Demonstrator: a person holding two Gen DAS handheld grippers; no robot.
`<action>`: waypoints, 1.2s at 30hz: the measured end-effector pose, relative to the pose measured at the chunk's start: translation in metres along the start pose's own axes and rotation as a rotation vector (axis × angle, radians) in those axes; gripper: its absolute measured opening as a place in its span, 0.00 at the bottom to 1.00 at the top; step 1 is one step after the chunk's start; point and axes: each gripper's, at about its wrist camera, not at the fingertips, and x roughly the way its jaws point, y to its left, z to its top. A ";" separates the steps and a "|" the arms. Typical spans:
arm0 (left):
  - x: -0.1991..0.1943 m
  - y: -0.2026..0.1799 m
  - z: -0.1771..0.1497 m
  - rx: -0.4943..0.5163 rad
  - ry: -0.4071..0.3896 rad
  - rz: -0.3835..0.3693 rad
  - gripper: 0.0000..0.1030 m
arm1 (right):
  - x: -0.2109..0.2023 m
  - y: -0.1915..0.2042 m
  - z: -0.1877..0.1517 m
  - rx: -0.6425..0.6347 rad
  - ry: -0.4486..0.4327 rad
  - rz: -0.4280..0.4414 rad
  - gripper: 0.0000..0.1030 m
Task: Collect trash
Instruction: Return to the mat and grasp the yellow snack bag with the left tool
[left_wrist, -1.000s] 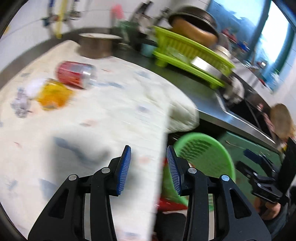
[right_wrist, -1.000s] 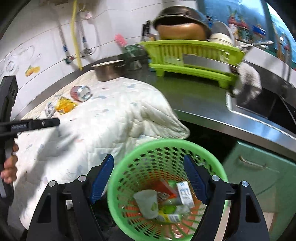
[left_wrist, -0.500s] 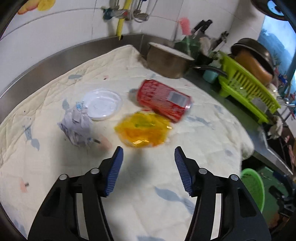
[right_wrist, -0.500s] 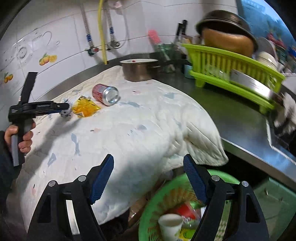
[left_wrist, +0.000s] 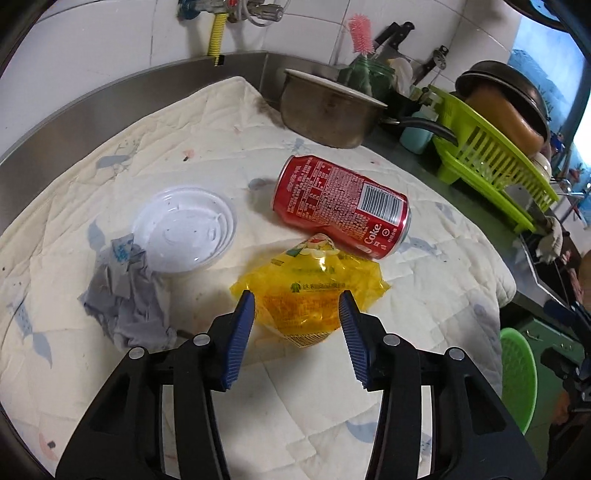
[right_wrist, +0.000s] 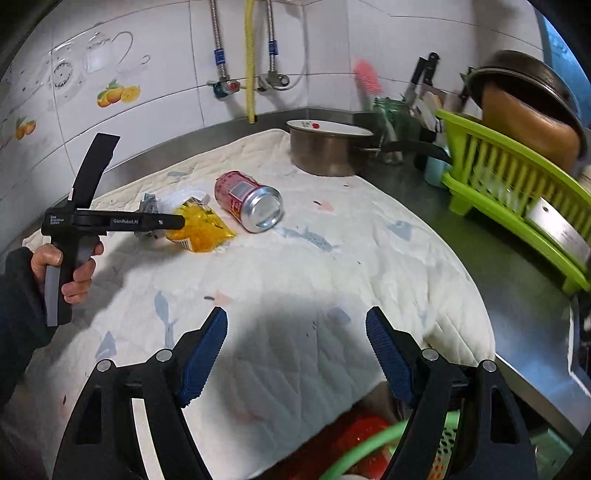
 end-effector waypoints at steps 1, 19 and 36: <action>0.001 0.000 0.000 0.003 0.003 -0.004 0.37 | 0.003 0.001 0.003 -0.004 0.001 0.002 0.72; 0.016 0.005 -0.005 0.039 0.024 0.043 0.04 | 0.028 0.017 0.020 -0.059 0.013 0.017 0.72; -0.071 0.013 -0.050 -0.063 -0.096 0.072 0.01 | 0.108 0.039 0.109 -0.156 0.054 0.123 0.72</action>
